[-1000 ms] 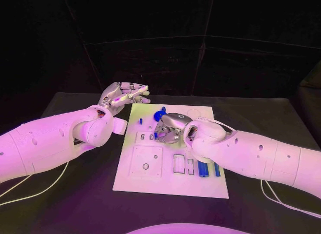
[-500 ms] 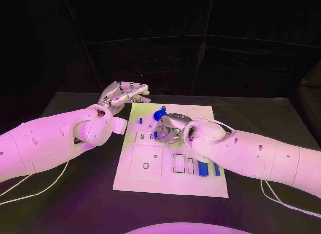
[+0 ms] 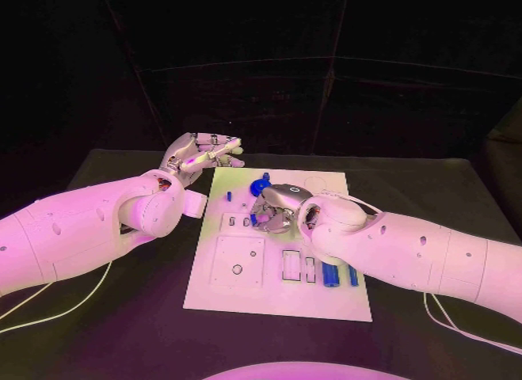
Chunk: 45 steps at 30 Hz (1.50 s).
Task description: Assemble the parts on the task board
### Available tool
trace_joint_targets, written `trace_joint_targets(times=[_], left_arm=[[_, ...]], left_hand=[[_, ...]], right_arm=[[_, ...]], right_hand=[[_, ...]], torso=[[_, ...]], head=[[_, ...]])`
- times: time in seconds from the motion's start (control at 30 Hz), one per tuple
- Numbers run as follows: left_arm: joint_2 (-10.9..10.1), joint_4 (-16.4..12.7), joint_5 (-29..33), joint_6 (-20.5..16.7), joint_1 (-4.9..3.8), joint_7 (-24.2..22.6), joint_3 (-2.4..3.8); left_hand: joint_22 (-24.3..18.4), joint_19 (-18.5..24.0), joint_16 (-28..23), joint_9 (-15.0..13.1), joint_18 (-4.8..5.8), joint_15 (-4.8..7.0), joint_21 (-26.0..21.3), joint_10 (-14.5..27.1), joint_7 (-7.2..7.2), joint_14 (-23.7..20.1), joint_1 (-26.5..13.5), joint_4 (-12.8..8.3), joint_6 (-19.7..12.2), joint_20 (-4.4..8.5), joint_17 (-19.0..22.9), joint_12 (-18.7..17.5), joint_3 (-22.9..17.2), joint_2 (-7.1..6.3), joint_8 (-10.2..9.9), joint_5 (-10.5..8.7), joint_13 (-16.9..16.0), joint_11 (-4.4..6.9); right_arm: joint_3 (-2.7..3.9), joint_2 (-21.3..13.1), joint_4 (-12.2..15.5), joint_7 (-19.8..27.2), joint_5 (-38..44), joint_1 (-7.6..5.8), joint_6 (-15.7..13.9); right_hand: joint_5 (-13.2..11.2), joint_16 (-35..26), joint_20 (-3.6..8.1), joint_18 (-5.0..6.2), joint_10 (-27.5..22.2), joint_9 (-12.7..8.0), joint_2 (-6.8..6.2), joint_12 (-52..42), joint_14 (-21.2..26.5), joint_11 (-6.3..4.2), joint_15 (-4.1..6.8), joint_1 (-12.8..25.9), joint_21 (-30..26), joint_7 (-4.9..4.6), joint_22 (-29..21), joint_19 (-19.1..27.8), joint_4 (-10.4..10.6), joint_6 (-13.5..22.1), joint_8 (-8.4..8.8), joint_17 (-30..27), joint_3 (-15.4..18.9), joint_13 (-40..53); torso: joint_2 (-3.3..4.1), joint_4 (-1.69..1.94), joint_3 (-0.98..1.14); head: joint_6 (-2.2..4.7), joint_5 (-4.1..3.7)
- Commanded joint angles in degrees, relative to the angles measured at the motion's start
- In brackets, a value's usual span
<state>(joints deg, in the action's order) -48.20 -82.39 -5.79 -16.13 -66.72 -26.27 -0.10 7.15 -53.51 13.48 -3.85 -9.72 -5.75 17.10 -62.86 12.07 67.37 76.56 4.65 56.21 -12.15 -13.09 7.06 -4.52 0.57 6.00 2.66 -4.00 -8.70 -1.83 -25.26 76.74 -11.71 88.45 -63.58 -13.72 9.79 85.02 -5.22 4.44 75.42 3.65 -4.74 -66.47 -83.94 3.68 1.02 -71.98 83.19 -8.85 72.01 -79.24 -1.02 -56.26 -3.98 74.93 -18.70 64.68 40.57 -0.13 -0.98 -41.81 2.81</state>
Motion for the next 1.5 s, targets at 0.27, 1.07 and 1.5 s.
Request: trace_joint_targets(times=[0.27, 1.07, 1.5], left_arm=[[0.1, 0.0, 0.1, 0.7, -0.1, 0.5, 0.05], [0.0, 1.1, -11.4, -0.5, -0.09, 6.6, 0.05], [-0.4, 0.0, -35.5, 12.7, -3.08, 37.6, 0.07]], left_hand=[[-0.1, -0.4, -0.3, 0.0, -0.8, 0.18, -0.2, -0.4, -0.03, 0.2, 0.2, -0.4, 0.5, -0.08, -0.1, -0.4, 0.1, 0.35, -0.2, 0.12, 0.1, 0.12], [5.6, -19.2, 34.6, -0.5, -0.81, 7.03, 12.2, -14.4, -4.45, 20.1, -4.0, 1.1, 5.4, 7.19, -29.9, 3.1, 4.0, -0.24, 0.1, 0.21, -2.9, 5.62], [51.7, -28.0, 75.2, -6.9, 4.57, 8.92, 53.7, -11.1, -6.73, 22.1, -7.1, 6.1, 3.1, 9.63, -74.8, 36.8, 9.7, 2.41, 10.3, 0.22, -33.9, 7.91]], right_arm=[[-0.12, 0.0, 0.1, -0.9, 0.4, 0.07, -0.5], [0.09, -11.7, 11.8, 10.0, -15.6, -3.6, -11.5], [0.15, -19.9, 10.3, 19.1, -49.1, -10.59, -7.1]], right_hand=[[-0.3, -0.4, -0.53, -0.53, -0.7, 0.1, -0.69, 0.6, -3.2, 0.15, -0.52, 1.3, -0.4, -0.17, -0.3, 0.0, 0.4, 1.5, 0.34, 0.3, 1.7, -0.5], [-6.6, -2.0, -1.74, 0.86, -5.8, 0.4, -8.8, 3.4, -2.4, 1.76, -1.86, -0.8, -3.6, -1.66, -7.1, 4.1, 18.2, 7.5, -0.75, -2.5, 31.8, -5.6], [-7.0, -35.7, -0.17, 6.16, -12.9, 0.7, 5.54, 33.1, 10.1, -0.28, -0.19, -10.6, -28.6, 0.61, -41.5, 21.3, 12.5, -0.3, -3.43, -45.3, 27.3, -32.7]], torso=[[0.01, 0.0, 0.0], [-0.46, -0.26, 0.04], [-2.15, -0.56, 0.61]], head=[[-0.01, -0.11], [0.96, -0.28], [-0.65, 0.31]])
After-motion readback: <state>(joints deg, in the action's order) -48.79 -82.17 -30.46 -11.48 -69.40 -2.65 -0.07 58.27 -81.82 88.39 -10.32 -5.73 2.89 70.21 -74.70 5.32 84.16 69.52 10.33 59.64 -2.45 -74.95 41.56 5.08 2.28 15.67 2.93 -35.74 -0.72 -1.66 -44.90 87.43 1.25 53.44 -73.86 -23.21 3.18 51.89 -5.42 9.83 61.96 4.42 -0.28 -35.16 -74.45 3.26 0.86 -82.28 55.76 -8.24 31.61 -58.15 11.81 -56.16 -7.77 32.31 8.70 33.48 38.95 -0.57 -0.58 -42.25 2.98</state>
